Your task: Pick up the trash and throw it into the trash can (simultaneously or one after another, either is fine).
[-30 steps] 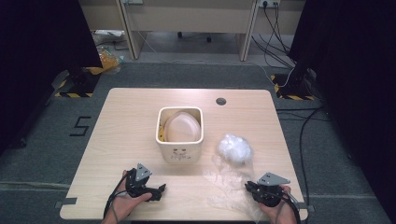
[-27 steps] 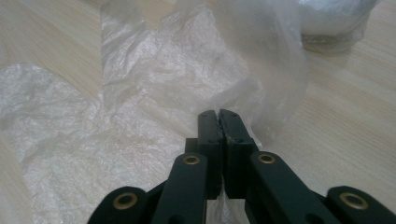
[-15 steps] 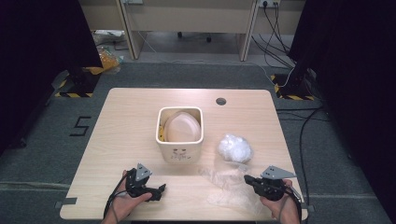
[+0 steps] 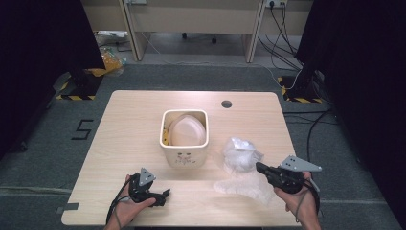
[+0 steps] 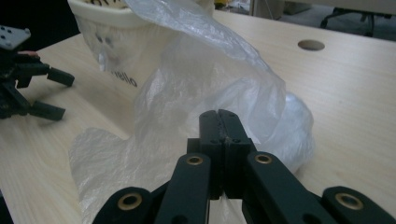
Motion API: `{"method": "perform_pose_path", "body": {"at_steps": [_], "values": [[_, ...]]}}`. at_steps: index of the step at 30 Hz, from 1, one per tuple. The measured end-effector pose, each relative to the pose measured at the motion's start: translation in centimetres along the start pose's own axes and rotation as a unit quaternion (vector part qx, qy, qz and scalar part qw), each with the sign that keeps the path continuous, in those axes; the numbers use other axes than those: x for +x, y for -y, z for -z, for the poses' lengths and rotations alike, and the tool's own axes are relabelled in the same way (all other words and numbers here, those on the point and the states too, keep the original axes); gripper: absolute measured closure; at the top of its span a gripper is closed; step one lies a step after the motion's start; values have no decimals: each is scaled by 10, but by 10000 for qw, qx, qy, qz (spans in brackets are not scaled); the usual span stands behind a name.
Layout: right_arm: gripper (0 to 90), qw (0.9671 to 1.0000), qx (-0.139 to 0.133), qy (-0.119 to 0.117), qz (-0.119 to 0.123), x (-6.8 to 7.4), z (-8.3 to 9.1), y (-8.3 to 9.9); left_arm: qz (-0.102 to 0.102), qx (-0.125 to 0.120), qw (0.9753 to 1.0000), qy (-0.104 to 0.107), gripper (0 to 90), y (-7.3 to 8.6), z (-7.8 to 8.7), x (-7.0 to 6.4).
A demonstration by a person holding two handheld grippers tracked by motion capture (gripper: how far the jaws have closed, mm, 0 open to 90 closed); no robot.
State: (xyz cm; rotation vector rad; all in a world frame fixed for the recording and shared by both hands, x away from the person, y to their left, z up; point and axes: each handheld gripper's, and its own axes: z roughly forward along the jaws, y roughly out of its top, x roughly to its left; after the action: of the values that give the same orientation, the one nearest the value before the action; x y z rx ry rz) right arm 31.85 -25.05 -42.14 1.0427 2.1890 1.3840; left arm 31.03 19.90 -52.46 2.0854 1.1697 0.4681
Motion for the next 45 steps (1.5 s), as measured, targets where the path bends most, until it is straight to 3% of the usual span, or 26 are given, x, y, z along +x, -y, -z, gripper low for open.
{"method": "perform_pose_path", "body": {"at_steps": [13, 21, 34, 45], "values": [[900, 9984, -514, -184, 121, -7, 1, -64, 2, -9, 10000, 2, 0, 0, 0, 0], [900, 9966, -638, -508, 105, -3, -20, -95, -21, 5, 10000, -3, 0, 0, 0, 0], [900, 9975, -404, -544, 193, 1, -72, -138, 1, -26, 10000, -10, 0, 0, 0, 0], [900, 9959, 136, -726, 513, 25, -136, -158, -13, 9, 10000, 6, 0, 0, 0, 0]]}}
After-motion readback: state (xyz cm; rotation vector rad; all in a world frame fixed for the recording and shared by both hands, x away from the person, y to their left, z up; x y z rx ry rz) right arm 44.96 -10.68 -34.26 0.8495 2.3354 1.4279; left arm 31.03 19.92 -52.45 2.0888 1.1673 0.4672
